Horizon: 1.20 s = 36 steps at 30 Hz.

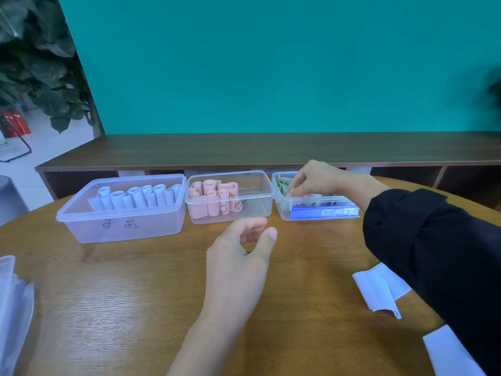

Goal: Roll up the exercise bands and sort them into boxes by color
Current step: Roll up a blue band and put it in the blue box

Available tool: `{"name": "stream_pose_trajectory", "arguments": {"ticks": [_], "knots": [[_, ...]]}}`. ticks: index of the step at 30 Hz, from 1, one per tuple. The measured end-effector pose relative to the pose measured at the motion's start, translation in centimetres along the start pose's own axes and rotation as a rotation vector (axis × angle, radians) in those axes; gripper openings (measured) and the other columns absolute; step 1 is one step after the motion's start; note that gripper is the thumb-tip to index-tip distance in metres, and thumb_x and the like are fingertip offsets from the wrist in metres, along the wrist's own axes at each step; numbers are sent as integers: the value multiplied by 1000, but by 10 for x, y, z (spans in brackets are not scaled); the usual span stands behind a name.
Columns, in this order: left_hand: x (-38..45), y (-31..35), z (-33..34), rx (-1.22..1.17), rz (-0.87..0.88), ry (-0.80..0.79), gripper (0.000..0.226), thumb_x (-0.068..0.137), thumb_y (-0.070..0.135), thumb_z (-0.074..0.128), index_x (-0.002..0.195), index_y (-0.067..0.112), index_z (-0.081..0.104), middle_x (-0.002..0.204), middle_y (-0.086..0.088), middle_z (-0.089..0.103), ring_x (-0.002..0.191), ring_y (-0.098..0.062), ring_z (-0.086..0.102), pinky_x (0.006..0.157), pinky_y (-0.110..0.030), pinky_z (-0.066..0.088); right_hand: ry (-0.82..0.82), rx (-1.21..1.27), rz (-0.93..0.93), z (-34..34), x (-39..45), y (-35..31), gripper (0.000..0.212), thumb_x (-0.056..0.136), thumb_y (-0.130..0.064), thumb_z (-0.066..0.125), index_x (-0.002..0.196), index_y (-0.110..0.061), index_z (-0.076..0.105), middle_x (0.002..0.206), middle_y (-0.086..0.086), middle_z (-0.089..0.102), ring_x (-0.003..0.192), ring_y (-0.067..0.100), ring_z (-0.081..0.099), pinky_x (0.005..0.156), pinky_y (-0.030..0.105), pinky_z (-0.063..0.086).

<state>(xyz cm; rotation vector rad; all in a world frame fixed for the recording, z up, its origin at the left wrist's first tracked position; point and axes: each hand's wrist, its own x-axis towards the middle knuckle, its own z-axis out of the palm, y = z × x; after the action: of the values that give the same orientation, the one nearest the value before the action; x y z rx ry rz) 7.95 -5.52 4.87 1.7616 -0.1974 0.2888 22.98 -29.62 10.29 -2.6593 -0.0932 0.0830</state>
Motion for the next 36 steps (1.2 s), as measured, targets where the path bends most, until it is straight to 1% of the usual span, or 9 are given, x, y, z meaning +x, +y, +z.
{"name": "stream_pose_trajectory", "arguments": {"ticks": [2, 4, 7, 11, 20, 26, 28, 31, 36], "knots": [[0, 1, 0, -1, 1, 0, 12, 88, 28, 76, 101, 29, 75, 90, 23, 73, 90, 10, 64, 73, -2, 41, -20, 35, 28, 0, 2, 1, 11, 75, -33, 81, 85, -29, 81, 97, 10, 76, 83, 21, 67, 83, 39, 56], [0, 1, 0, 4, 2, 0, 12, 89, 28, 76, 101, 29, 75, 90, 23, 73, 90, 11, 63, 73, -2, 41, -38, 55, 46, -1, 3, 2, 12, 70, -30, 78, 82, -30, 81, 103, 18, 74, 79, 21, 63, 89, 44, 55], [0, 1, -1, 6, 5, -7, 13, 89, 29, 75, 102, 29, 75, 92, 22, 73, 91, 12, 63, 73, -2, 41, -21, 58, 42, -1, 2, 1, 10, 75, -24, 80, 85, -22, 79, 91, 17, 75, 74, 17, 61, 81, 41, 55], [-1, 1, 0, 11, 4, -10, 13, 89, 30, 76, 102, 30, 75, 91, 24, 73, 91, 12, 63, 74, -2, 41, 65, 15, 34, 4, 4, -4, 25, 76, -31, 87, 88, -15, 72, 80, 4, 75, 74, 15, 64, 63, 28, 48], [-1, 0, -1, 25, -1, -15, 13, 89, 31, 76, 102, 31, 74, 92, 24, 73, 92, 12, 62, 74, -1, 41, 89, -67, 16, 4, 5, -15, 20, 73, -31, 87, 75, -13, 78, 71, 1, 74, 83, 24, 69, 71, 38, 58], [-1, 0, -1, 42, -6, -22, 14, 88, 34, 75, 103, 32, 74, 92, 24, 72, 94, 12, 62, 74, -1, 40, 82, -91, 4, 2, 5, -16, 22, 74, -32, 86, 76, -12, 79, 77, 2, 75, 90, 26, 70, 79, 42, 60], [-1, 0, -1, 45, -8, -22, 14, 88, 34, 75, 103, 33, 74, 92, 24, 72, 93, 12, 62, 75, -1, 40, 86, -83, 4, 1, 4, -14, 23, 75, -32, 85, 78, -11, 78, 80, 2, 75, 87, 22, 69, 76, 39, 60], [-1, 0, -1, 61, -6, -26, 14, 88, 34, 75, 102, 33, 74, 93, 24, 72, 93, 12, 61, 74, 0, 39, 73, -71, 6, 2, 3, -10, 19, 76, -31, 84, 77, -13, 78, 79, 3, 75, 74, 17, 63, 61, 29, 49], [-1, -1, -1, 73, -6, -31, 15, 88, 35, 75, 103, 33, 74, 93, 24, 72, 95, 11, 61, 76, -4, 41, 92, -45, -5, 1, 2, -10, 20, 77, -32, 86, 75, -15, 78, 73, 2, 74, 68, 11, 62, 59, 23, 44]]}}
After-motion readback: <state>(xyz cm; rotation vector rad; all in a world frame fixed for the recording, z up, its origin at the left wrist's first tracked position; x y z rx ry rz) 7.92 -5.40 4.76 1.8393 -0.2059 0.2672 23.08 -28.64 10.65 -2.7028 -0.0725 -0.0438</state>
